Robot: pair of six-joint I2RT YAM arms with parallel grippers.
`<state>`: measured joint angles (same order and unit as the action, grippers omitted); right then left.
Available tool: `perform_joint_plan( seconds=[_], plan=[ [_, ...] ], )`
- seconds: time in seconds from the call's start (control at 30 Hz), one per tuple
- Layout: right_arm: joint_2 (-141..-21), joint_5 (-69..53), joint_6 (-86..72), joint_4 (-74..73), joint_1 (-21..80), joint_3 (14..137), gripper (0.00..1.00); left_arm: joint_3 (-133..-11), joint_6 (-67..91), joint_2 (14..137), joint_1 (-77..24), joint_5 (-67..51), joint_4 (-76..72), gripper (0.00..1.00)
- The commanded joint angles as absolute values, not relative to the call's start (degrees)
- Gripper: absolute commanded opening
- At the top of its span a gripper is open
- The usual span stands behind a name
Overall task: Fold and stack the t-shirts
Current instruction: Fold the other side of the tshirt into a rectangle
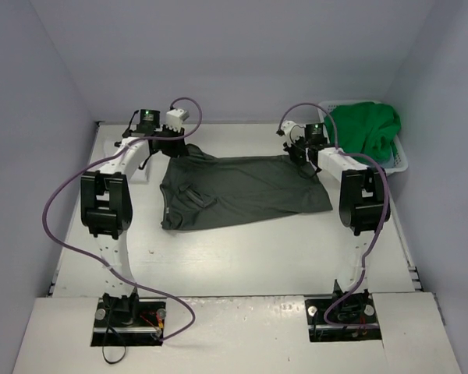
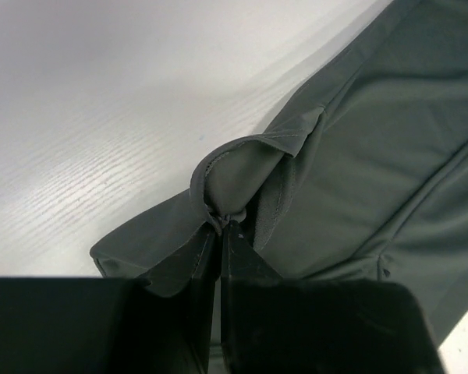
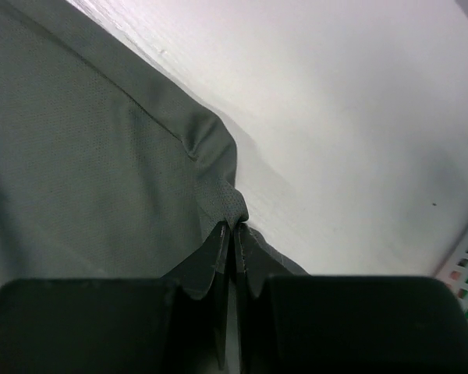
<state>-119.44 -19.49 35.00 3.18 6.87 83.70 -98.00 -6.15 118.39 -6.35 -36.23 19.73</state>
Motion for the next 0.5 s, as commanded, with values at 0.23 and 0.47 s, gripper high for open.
perform_joint_plan(
  seconds=[0.23, 0.47],
  plan=[
    [-109.43, -11.61, 37.96, 6.68, 7.73, 80.34, 0.00, -92.73, -8.79, 105.74, -6.24, -39.72, 20.65, 0.00],
    [-106.79, -7.91, 43.77, 7.12, 10.46, 73.49, 0.00, -88.95, -10.72, 102.13, -6.15, -41.57, 24.52, 0.00]
  ],
)
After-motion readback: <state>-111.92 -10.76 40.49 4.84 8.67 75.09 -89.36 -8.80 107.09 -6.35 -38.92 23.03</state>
